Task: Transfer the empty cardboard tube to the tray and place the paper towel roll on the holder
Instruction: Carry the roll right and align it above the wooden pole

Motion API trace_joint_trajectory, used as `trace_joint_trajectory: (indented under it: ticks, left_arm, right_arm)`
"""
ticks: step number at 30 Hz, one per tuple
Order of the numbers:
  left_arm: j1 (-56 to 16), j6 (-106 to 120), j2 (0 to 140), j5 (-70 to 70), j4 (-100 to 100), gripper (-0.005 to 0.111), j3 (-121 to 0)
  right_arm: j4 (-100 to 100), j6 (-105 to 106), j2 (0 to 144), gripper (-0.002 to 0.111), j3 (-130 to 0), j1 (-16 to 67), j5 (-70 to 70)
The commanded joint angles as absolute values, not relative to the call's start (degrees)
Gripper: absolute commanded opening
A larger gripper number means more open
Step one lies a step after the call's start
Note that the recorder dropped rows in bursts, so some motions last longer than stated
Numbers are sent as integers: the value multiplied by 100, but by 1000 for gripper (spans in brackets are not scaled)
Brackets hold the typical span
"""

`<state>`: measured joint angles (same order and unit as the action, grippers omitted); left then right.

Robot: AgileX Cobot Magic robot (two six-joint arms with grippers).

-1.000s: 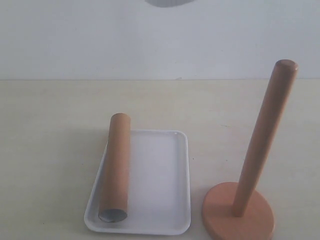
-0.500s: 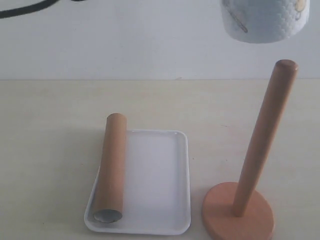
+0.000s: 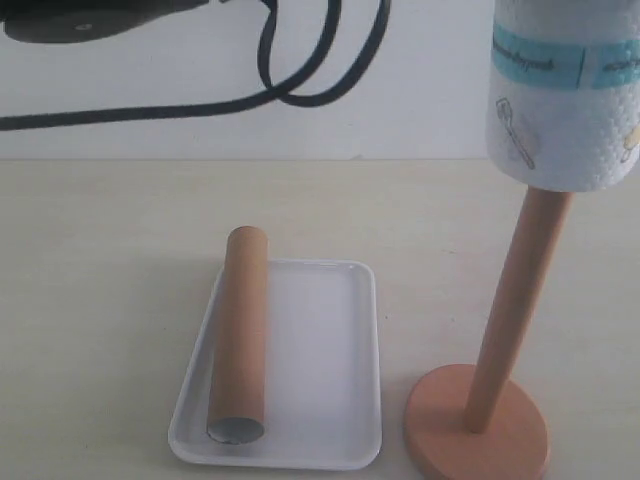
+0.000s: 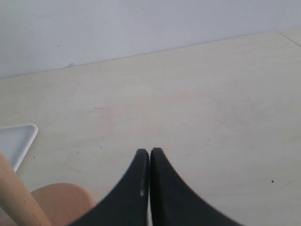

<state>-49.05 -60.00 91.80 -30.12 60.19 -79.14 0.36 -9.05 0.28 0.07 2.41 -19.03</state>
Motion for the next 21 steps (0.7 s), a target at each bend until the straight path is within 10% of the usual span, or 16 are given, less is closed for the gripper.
trace_joint_trajectory:
  ticks: [1,21]
  left_arm:
    - [-4934,-6083,9278,-2985,6094,4,-7951]
    - [-4934,-5455,9695,-3065,6113,4,-6792]
  right_arm:
    - [0,-893,0,0,0,220,-1847]
    - [0,-893,0,0,0,220,-1889]
